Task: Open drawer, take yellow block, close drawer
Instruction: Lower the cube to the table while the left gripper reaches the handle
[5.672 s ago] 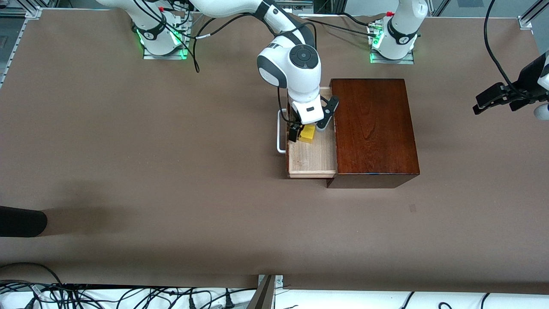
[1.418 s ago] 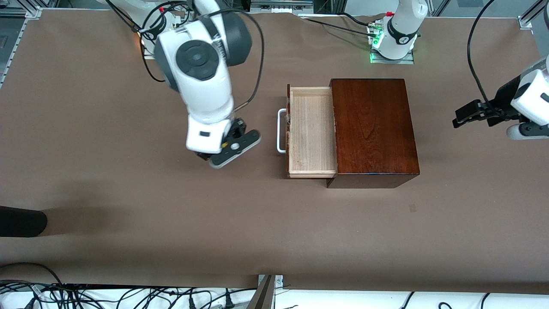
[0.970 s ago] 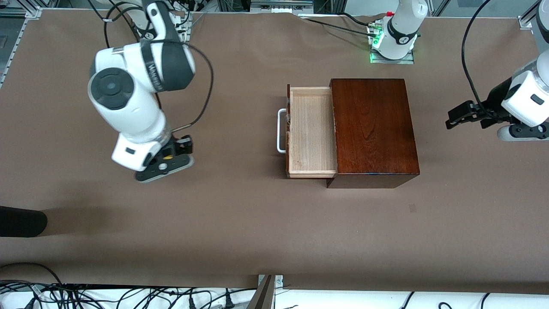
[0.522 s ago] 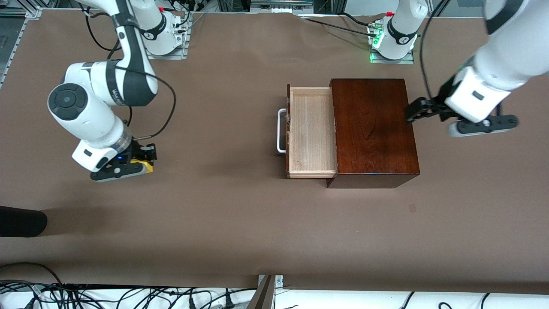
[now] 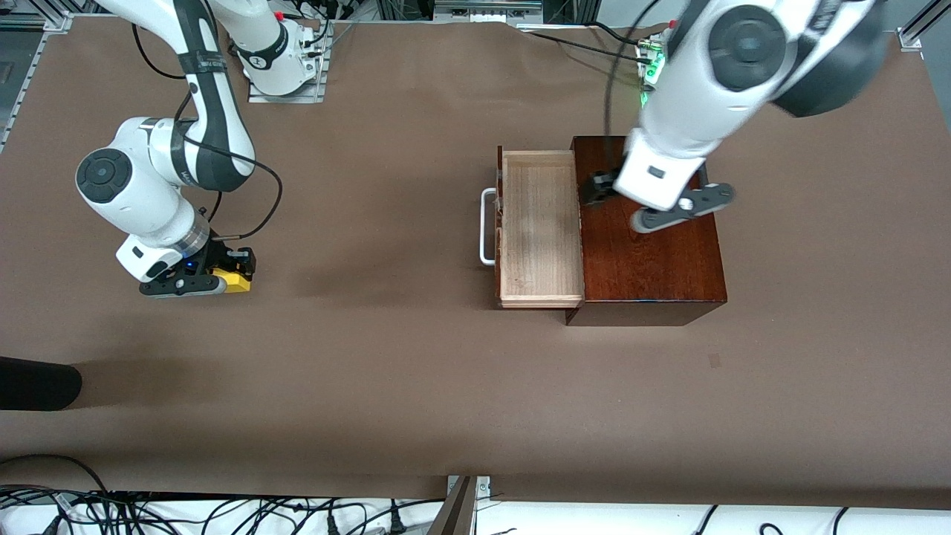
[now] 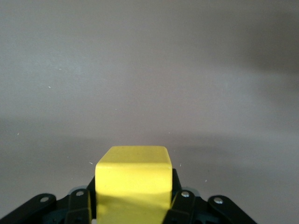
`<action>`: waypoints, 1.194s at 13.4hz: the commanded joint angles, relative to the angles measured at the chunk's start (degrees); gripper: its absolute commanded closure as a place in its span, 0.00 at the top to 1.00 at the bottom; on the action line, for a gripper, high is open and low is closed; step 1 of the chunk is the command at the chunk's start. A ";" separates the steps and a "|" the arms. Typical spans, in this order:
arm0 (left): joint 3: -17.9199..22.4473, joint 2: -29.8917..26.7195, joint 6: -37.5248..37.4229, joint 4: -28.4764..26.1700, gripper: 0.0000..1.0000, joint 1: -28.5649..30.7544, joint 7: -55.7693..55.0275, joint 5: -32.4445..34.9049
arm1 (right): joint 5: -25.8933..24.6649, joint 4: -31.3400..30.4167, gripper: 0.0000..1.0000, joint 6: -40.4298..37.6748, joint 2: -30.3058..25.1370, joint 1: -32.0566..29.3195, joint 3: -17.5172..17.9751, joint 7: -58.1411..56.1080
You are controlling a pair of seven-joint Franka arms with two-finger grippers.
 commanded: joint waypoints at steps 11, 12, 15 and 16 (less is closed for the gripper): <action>0.21 25.99 4.75 21.90 1.00 -18.01 -41.12 -1.35 | 15.84 -4.14 0.00 7.72 7.54 -3.15 0.25 -11.58; -0.40 28.02 5.97 24.02 1.00 -18.97 -44.82 -1.26 | 17.52 -4.14 0.00 7.98 8.15 -3.15 0.25 -12.99; -1.02 29.79 10.02 23.51 0.29 -19.51 -46.18 -1.87 | 19.28 -4.23 0.00 10.00 10.35 -3.15 0.51 -13.44; -1.20 30.67 11.16 23.51 0.16 -19.69 -46.18 -1.79 | 20.42 -4.32 0.00 10.26 10.97 -3.15 0.60 -13.62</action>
